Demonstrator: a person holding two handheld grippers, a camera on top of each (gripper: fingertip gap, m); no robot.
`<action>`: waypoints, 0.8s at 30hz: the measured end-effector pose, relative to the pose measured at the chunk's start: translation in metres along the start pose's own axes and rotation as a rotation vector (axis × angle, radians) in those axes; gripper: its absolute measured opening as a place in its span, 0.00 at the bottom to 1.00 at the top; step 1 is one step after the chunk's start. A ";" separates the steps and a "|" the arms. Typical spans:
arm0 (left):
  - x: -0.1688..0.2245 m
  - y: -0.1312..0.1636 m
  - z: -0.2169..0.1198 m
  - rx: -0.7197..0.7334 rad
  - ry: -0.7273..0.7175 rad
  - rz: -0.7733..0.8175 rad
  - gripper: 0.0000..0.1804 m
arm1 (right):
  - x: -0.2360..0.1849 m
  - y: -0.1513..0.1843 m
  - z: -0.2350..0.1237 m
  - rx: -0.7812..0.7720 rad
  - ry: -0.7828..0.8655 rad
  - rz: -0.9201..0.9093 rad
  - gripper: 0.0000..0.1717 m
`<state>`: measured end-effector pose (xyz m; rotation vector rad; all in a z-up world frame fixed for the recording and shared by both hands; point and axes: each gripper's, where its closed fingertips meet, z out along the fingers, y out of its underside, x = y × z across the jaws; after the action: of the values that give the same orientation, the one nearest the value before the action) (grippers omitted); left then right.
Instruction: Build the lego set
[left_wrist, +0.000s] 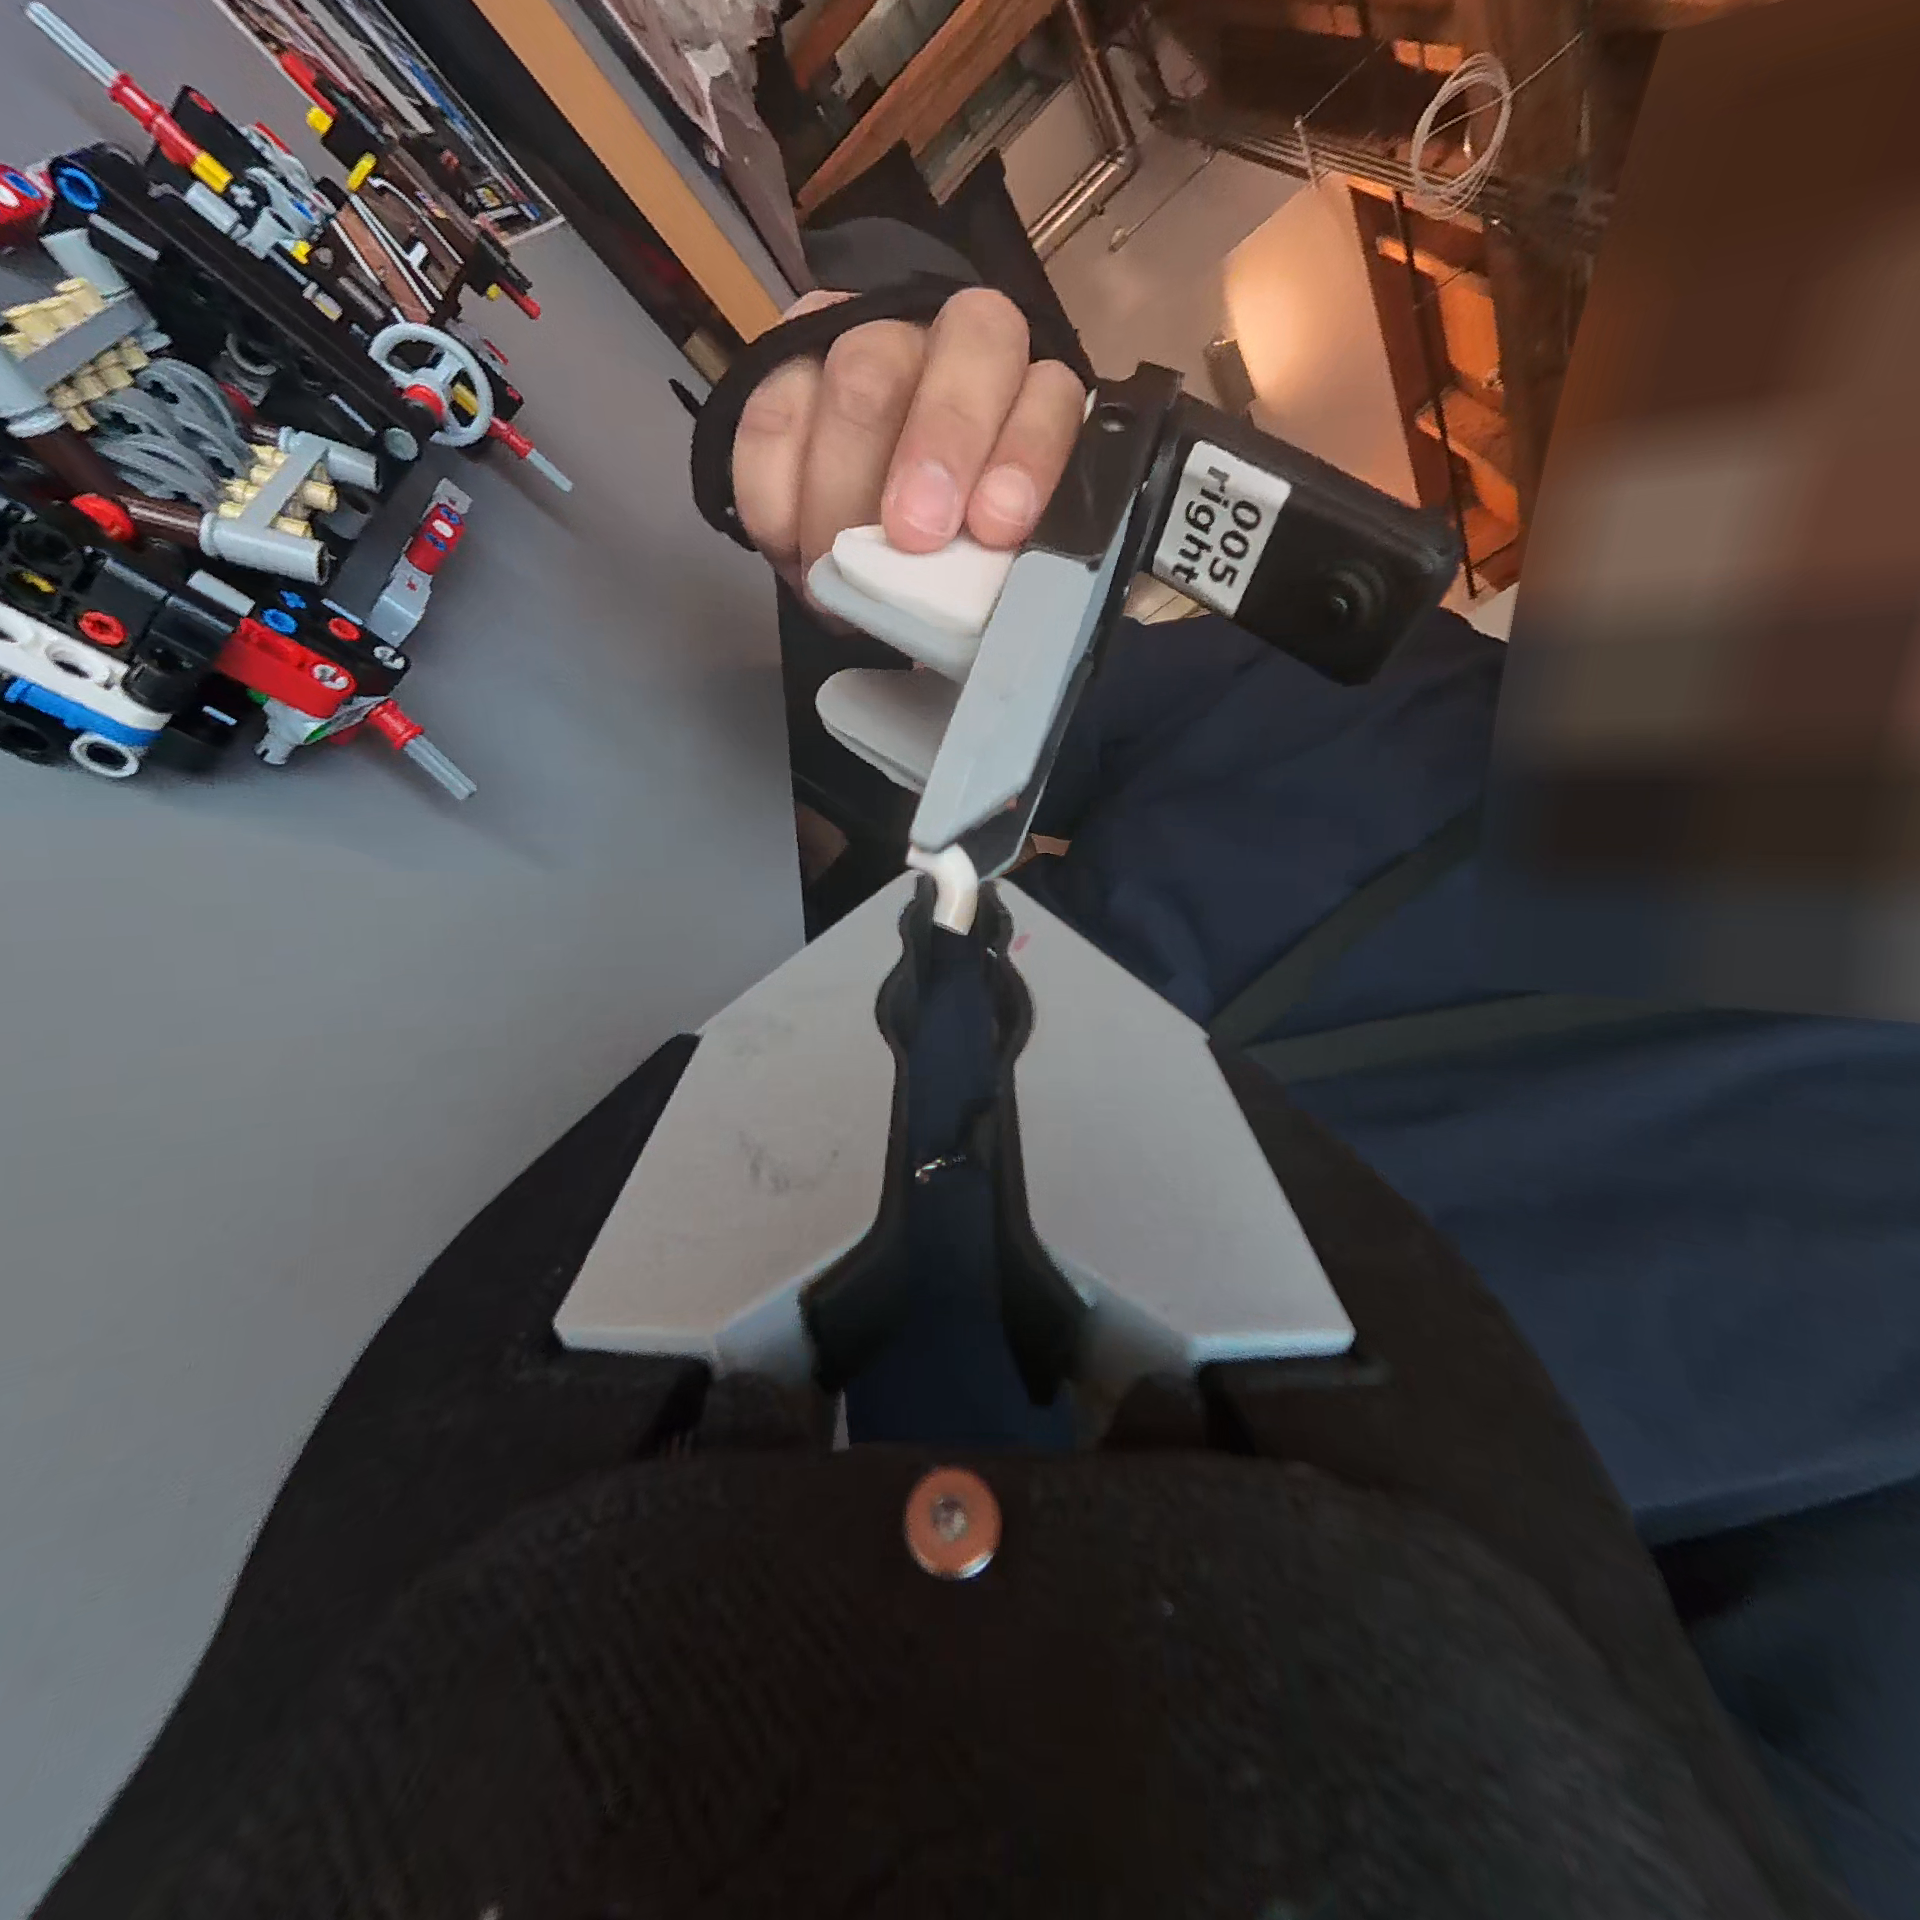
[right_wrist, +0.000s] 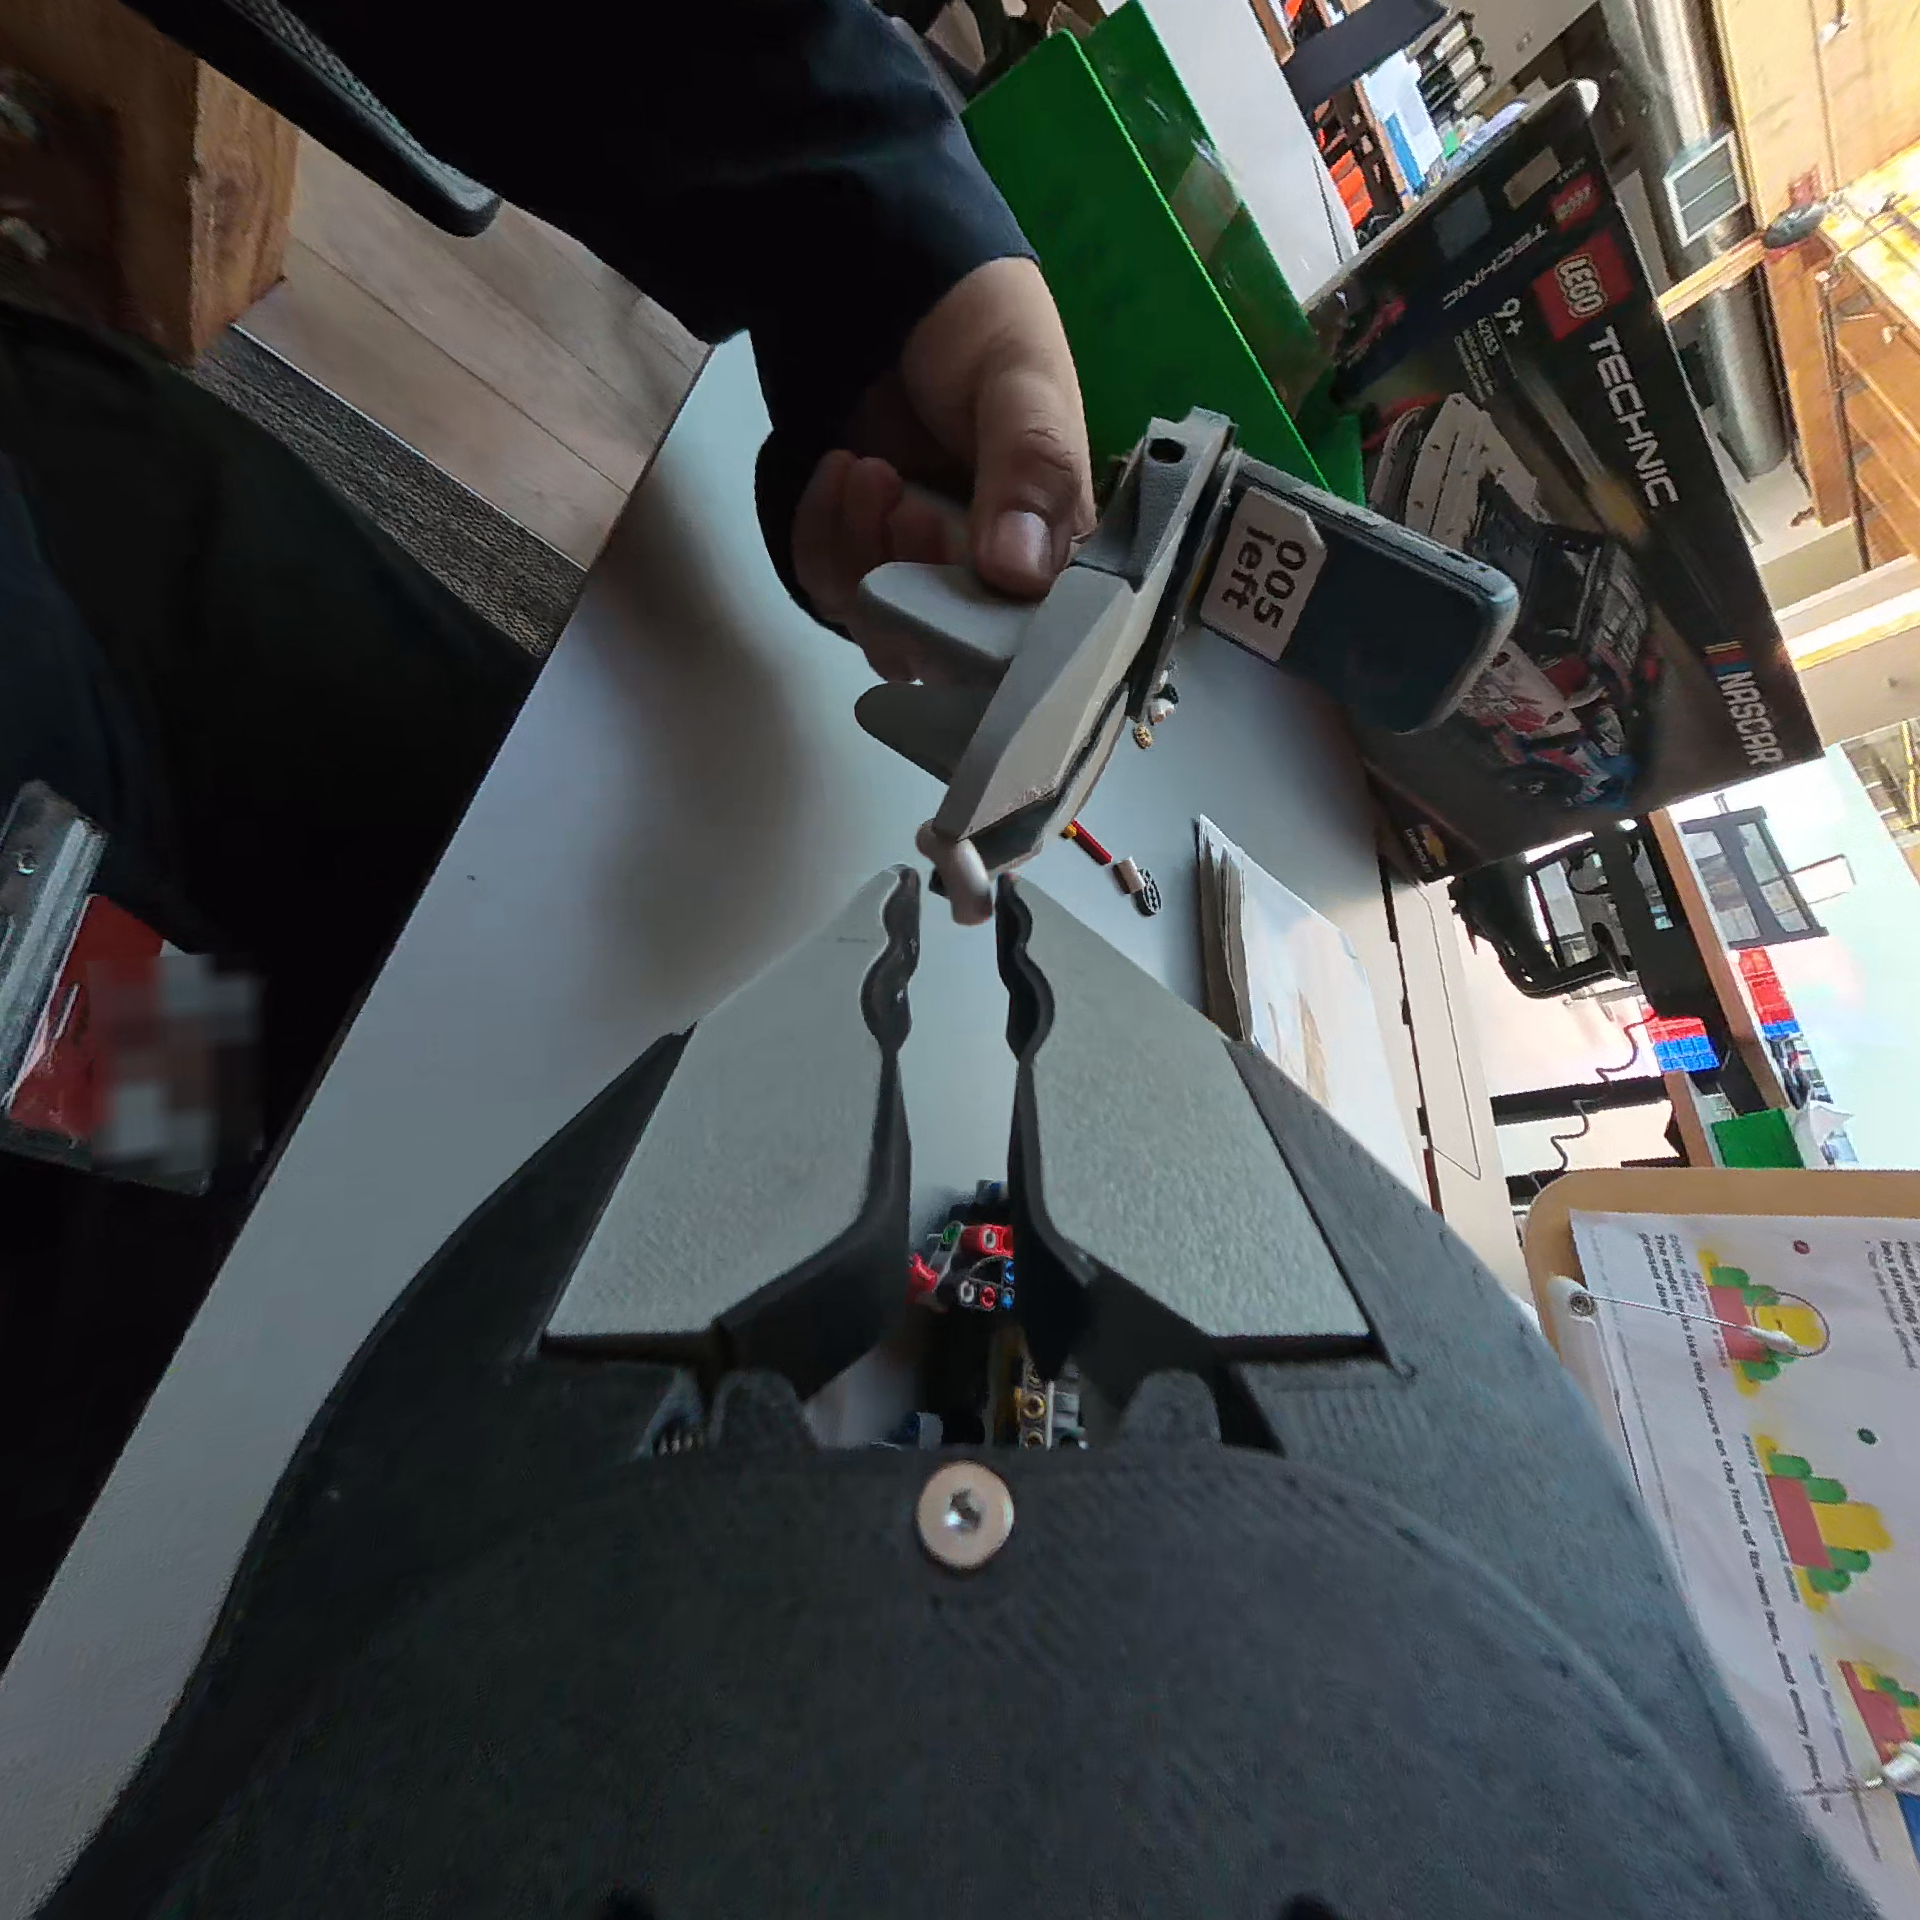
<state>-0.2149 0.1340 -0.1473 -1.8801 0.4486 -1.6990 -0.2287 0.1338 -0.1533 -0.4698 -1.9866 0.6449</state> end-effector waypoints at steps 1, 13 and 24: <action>0.001 0.000 0.001 -0.003 0.009 -0.001 0.04 | 0.000 0.001 0.001 -0.002 0.000 -0.004 0.06; -0.062 0.003 -0.130 -0.002 -0.873 0.069 0.09 | 0.019 0.035 0.003 -0.046 0.061 0.293 0.03; -0.122 -0.013 -0.183 -0.072 -1.086 -0.078 0.08 | 0.026 0.043 0.001 -0.013 0.076 0.396 0.03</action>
<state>-0.4137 0.1828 -0.2296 -2.5296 -0.0166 -0.4941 -0.2395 0.1821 -0.1624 -0.8950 -1.8405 0.8436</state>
